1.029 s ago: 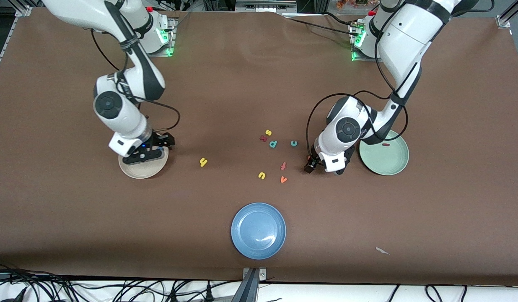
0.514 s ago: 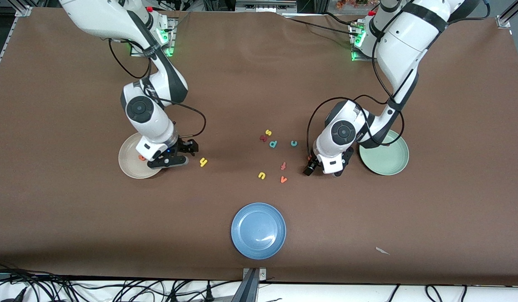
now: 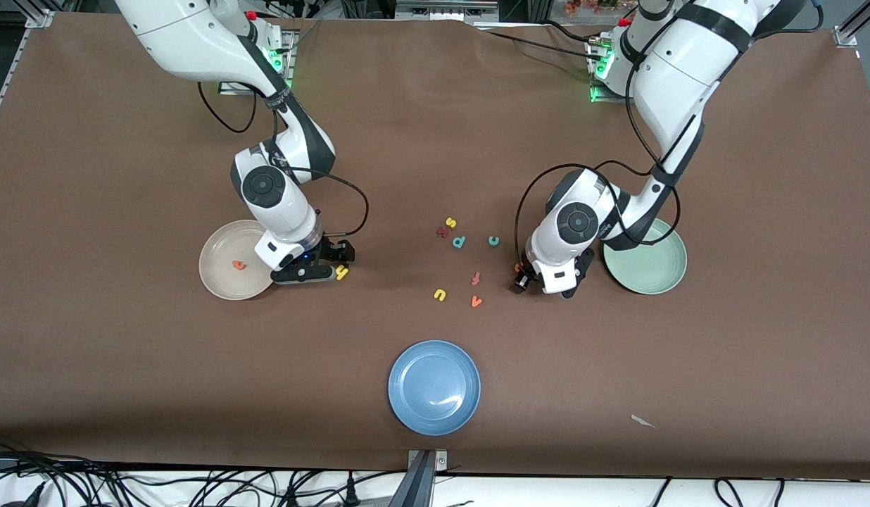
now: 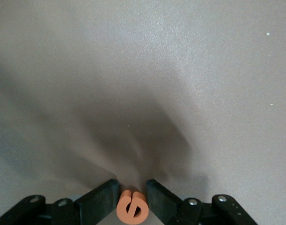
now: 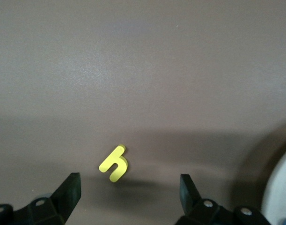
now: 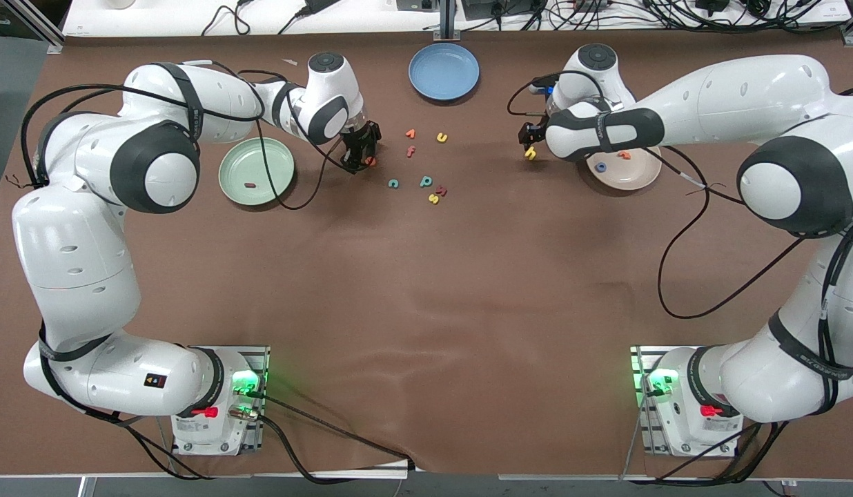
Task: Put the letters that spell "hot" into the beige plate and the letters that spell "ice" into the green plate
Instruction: 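Grasp the orange e with the left gripper while the right gripper grasps the h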
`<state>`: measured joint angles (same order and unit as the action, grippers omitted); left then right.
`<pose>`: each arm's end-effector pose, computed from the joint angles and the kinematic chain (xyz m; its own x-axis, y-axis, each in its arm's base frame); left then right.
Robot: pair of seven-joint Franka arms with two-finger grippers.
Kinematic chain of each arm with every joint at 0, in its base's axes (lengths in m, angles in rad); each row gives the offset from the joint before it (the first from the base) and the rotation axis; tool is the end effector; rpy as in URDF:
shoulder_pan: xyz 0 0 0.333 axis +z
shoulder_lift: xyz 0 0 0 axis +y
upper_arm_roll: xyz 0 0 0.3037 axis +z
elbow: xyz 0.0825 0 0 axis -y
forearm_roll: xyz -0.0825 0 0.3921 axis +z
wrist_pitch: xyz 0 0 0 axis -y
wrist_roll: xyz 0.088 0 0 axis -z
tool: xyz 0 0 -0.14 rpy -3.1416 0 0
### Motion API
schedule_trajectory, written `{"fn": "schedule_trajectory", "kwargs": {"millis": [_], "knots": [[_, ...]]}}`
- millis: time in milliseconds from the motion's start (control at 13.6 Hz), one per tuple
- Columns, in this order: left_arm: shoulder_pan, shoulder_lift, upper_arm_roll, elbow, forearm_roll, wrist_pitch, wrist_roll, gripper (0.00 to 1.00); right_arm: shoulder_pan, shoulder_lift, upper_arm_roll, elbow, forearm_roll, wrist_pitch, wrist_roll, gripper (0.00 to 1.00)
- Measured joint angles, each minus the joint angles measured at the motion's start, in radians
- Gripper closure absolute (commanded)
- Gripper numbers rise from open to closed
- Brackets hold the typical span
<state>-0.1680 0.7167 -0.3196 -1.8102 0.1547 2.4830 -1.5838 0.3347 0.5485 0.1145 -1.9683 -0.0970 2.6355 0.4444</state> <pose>0.5715 -0.2982 0.1122 0.4972 0.8601 -0.1139 0.8658 -0.5004 0.0003 0.5666 0.2744 0.1530 0.9919 0.0629 0.1106 0.0694 -0.9960 -0.0555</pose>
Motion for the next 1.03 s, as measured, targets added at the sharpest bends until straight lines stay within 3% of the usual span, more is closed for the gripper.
{"fn": "schedule_trajectory", "kwargs": {"millis": [147,441,1029], "knots": [[0.000,0.000,0.000,0.000,0.000,-0.001,0.000,0.67,0.011,0.016,0.000,0.001,0.000,0.033,0.034,0.06],[-0.001,0.000,0.000,0.002,0.000,-0.017,0.000,0.44,0.027,0.032,0.000,0.011,0.000,0.047,0.061,0.09],[-0.002,0.000,-0.002,0.011,0.000,-0.044,0.000,0.44,0.032,0.071,-0.007,0.017,-0.020,0.076,0.061,0.23]]}}
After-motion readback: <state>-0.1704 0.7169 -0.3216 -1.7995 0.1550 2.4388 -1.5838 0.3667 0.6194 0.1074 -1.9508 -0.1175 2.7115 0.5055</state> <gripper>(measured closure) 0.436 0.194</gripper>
